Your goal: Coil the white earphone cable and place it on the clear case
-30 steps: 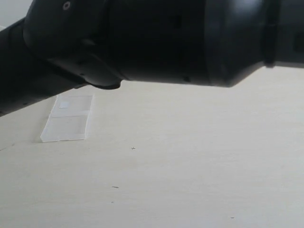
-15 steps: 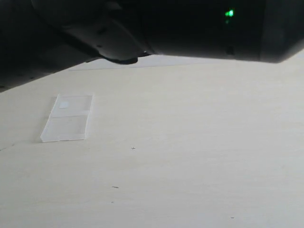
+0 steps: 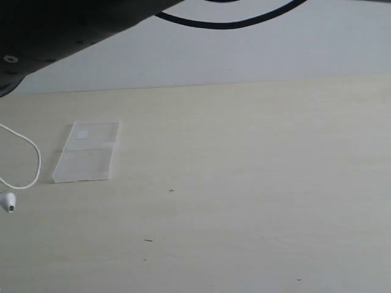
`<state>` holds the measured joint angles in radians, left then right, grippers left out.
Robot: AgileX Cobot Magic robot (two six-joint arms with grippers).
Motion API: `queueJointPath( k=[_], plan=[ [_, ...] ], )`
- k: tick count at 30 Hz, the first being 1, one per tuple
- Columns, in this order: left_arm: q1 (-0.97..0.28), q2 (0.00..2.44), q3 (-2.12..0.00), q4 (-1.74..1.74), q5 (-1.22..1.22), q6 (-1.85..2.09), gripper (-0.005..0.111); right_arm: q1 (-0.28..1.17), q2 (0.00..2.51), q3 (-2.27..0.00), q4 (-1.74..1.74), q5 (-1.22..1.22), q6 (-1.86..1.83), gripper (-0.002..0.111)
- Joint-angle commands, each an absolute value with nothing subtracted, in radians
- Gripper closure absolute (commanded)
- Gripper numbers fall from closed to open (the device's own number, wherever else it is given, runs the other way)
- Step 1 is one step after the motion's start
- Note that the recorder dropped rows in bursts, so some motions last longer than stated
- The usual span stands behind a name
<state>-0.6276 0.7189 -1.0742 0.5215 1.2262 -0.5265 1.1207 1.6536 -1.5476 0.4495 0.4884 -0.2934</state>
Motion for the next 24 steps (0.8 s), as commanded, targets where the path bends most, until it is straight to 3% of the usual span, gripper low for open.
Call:
queueJointPath(
  k=[1, 5, 7, 15, 24],
  plan=[
    [-0.626, 0.708, -1.071, 0.516, 1.221, -0.552, 0.093, 1.121, 1.642, -1.553, 0.435, 0.491, -0.285, 0.108],
    [-0.626, 0.693, -1.071, 0.519, 1.221, -0.583, 0.064, 1.121, 1.642, -1.553, 0.435, 0.491, -0.285, 0.108],
    [-0.626, 0.686, -1.071, 0.525, 1.221, -0.583, 0.056, 1.121, 1.643, -1.553, 0.435, 0.498, -0.285, 0.108],
    [-0.626, 0.630, -1.071, 0.532, 1.221, -0.578, 0.055, 1.121, 1.643, -1.553, 0.431, 0.516, -0.268, 0.108],
    [-0.626, 0.570, -1.071, 0.562, 1.221, -0.598, 0.055, 1.121, 1.643, -1.553, 0.166, 0.661, -0.125, 0.108]
  ],
)
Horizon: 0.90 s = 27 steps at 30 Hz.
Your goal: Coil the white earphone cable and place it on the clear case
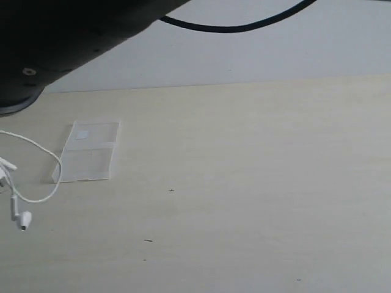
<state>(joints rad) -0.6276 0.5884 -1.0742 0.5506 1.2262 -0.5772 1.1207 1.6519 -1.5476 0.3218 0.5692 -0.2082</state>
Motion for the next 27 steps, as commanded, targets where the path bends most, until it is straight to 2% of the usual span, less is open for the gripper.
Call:
queueJointPath(
  k=[1, 7, 16, 27],
  plan=[
    [-0.626, 0.570, -1.071, 0.562, 1.221, -0.609, 0.055, 1.121, 1.643, -1.553, 0.144, 0.678, -0.109, 0.108],
    [-0.626, 0.569, -1.071, 0.455, 1.221, -0.608, 0.056, 1.072, 1.667, -1.553, 0.114, 0.678, -0.078, 0.108],
    [-0.626, 0.516, -1.071, 0.430, 1.206, -0.597, 0.056, 0.933, 1.841, -1.575, 0.132, 0.397, -0.075, 0.108],
    [-0.626, 0.475, -1.071, 0.427, 1.206, -0.562, 0.056, 0.894, 2.131, -1.922, 0.129, 0.421, -0.078, 0.108]
  ],
)
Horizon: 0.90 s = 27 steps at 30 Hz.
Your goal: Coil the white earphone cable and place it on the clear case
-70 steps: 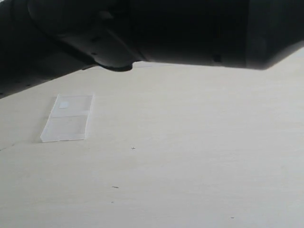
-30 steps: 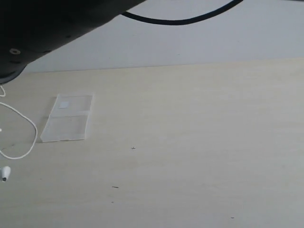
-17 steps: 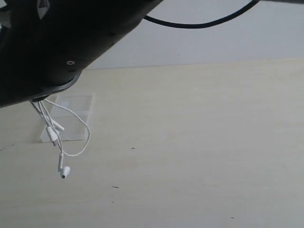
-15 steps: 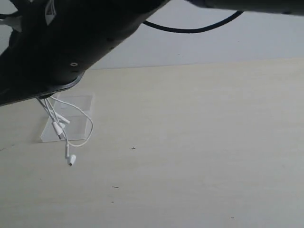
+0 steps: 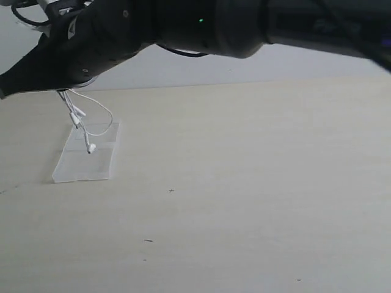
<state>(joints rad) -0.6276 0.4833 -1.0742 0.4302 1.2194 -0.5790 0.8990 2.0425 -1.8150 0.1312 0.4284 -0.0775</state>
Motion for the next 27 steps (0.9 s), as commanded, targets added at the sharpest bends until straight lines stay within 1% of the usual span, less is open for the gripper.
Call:
queueJointPath(
  k=[1, 10, 16, 21, 27],
  plan=[
    [-0.626, 0.475, -1.071, 0.427, 1.206, -0.560, 0.056, 0.894, 2.160, -1.950, 0.129, 0.421, -0.078, 0.108],
    [-0.626, 0.475, -1.071, 0.426, 1.206, -0.549, 0.056, 0.858, 2.401, -2.235, 0.133, 0.424, -0.029, 0.108],
    [-0.626, 0.475, -1.071, 0.426, 1.218, -0.531, 0.056, 0.847, 2.519, -2.363, 0.133, 0.410, 0.028, 0.108],
    [-0.626, 0.475, -1.071, 0.426, 1.221, -0.527, 0.056, 0.843, 2.581, -2.413, 0.133, 0.387, 0.055, 0.108],
    [-0.626, 0.475, -1.071, 0.426, 1.221, -0.523, 0.056, 0.836, 2.622, -2.415, 0.123, 0.404, 0.053, 0.108]
  ],
)
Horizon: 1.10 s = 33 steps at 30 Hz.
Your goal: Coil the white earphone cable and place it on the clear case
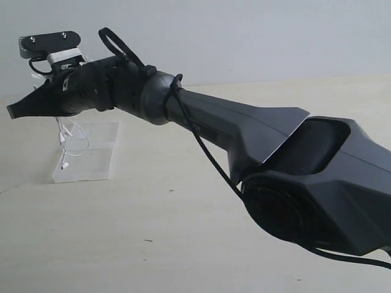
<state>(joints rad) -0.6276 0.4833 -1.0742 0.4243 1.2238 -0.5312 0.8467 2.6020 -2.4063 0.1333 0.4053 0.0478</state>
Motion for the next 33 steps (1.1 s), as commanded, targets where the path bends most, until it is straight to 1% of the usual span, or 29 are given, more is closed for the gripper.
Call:
queueJointPath(
  k=[1, 14, 22, 33],
  plan=[
    [-0.626, 0.475, -1.071, 0.426, 1.221, -0.523, 0.056, 0.835, 2.629, -2.415, 0.125, 0.405, 0.053, 0.108],
    [-0.626, 0.475, -1.071, 0.426, 1.221, -0.521, 0.056, 0.820, 2.657, -2.415, 0.130, 0.467, 0.074, 0.108],
    [-0.626, 0.475, -1.009, 0.426, 1.221, -0.523, 0.056, 0.820, 2.669, -2.415, 0.130, 0.518, 0.074, 0.108],
    [-0.626, 0.473, -1.012, 0.426, 1.215, -0.523, 0.056, 0.820, 2.669, -2.415, 0.121, 0.595, 0.080, 0.108]
  ],
)
